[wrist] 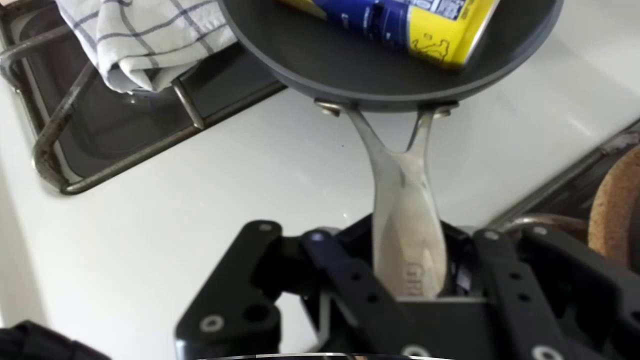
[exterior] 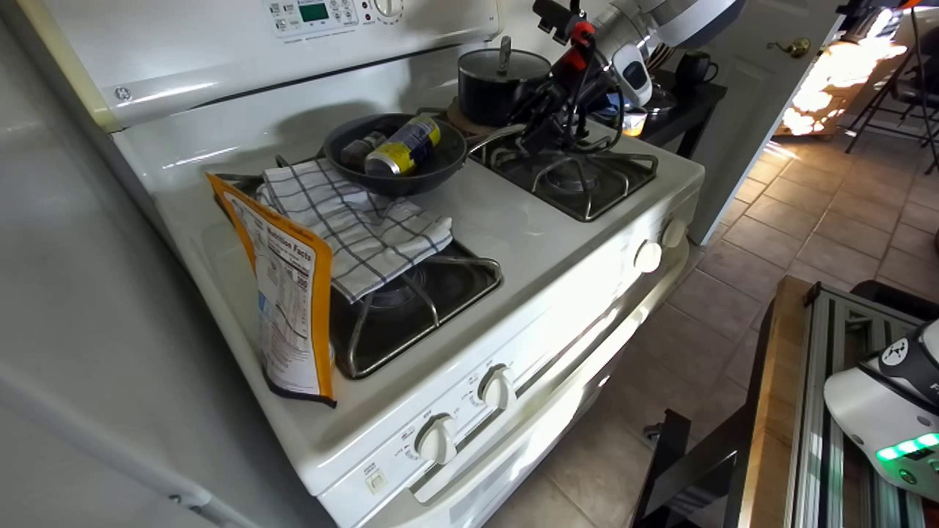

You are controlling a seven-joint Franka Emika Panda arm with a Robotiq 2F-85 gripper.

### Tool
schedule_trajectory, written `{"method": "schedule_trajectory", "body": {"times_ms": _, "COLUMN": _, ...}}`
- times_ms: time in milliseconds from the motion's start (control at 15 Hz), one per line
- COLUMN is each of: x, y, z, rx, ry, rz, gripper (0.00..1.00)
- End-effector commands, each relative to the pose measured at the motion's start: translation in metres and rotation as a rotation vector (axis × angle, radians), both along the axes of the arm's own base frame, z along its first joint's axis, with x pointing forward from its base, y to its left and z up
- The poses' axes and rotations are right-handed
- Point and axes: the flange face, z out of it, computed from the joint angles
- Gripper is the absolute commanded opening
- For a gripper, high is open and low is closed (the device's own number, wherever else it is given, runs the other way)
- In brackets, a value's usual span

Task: Move the pan to the front right plate on the stove.

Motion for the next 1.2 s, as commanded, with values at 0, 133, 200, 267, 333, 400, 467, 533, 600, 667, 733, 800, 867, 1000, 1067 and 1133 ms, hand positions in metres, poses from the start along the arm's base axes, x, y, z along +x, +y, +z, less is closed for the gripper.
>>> {"method": "schedule_trajectory", "body": {"times_ms": 0, "x": -0.013, "y": -0.013, "z": 0.031, "rx": 0.070, "ry": -0.071, "rz": -0.074, "gripper": 0.00}}
{"method": "schedule_trajectory", "body": {"times_ms": 133, "x": -0.013, "y": -0.021, "z": 0.036, "rx": 0.076, "ry": -0.078, "rz": -0.099, "gripper": 0.00}}
{"method": "schedule_trajectory", "body": {"times_ms": 200, "x": -0.010, "y": -0.025, "z": 0.039, "rx": 0.082, "ry": -0.073, "rz": -0.109, "gripper": 0.00}}
{"method": "schedule_trajectory", "body": {"times_ms": 267, "x": -0.009, "y": -0.028, "z": 0.040, "rx": 0.083, "ry": -0.069, "rz": -0.118, "gripper": 0.00}}
{"method": "schedule_trajectory", "body": {"times_ms": 333, "x": -0.007, "y": -0.030, "z": 0.040, "rx": 0.084, "ry": -0.063, "rz": -0.124, "gripper": 0.00}}
{"method": "schedule_trajectory", "body": {"times_ms": 400, "x": -0.005, "y": -0.031, "z": 0.040, "rx": 0.078, "ry": -0.053, "rz": -0.126, "gripper": 0.00}}
{"method": "schedule_trajectory", "body": {"times_ms": 467, "x": -0.005, "y": -0.031, "z": 0.040, "rx": 0.075, "ry": -0.044, "rz": -0.128, "gripper": 0.00}}
{"method": "schedule_trajectory", "body": {"times_ms": 533, "x": -0.006, "y": -0.031, "z": 0.038, "rx": 0.067, "ry": -0.035, "rz": -0.126, "gripper": 0.00}}
{"method": "schedule_trajectory", "body": {"times_ms": 600, "x": -0.007, "y": -0.030, "z": 0.038, "rx": 0.063, "ry": -0.028, "rz": -0.129, "gripper": 0.00}}
{"method": "schedule_trajectory", "body": {"times_ms": 667, "x": -0.011, "y": -0.030, "z": 0.038, "rx": 0.055, "ry": -0.028, "rz": -0.130, "gripper": 0.00}}
{"method": "schedule_trajectory", "body": {"times_ms": 733, "x": -0.014, "y": -0.029, "z": 0.038, "rx": 0.053, "ry": -0.026, "rz": -0.131, "gripper": 0.00}}
{"method": "schedule_trajectory", "body": {"times_ms": 800, "x": -0.016, "y": -0.030, "z": 0.038, "rx": 0.041, "ry": -0.029, "rz": -0.137, "gripper": 0.00}}
{"method": "schedule_trajectory", "body": {"times_ms": 867, "x": -0.008, "y": -0.031, "z": 0.011, "rx": 0.034, "ry": 0.010, "rz": -0.112, "gripper": 0.00}}
{"method": "schedule_trajectory", "body": {"times_ms": 1000, "x": -0.010, "y": -0.032, "z": 0.010, "rx": 0.024, "ry": 0.012, "rz": -0.119, "gripper": 0.00}}
{"method": "schedule_trajectory", "body": {"times_ms": 1067, "x": -0.011, "y": -0.032, "z": 0.010, "rx": 0.023, "ry": 0.013, "rz": -0.120, "gripper": 0.00}}
{"method": "schedule_trajectory", "body": {"times_ms": 1133, "x": -0.012, "y": -0.032, "z": 0.009, "rx": 0.023, "ry": 0.014, "rz": -0.120, "gripper": 0.00}}
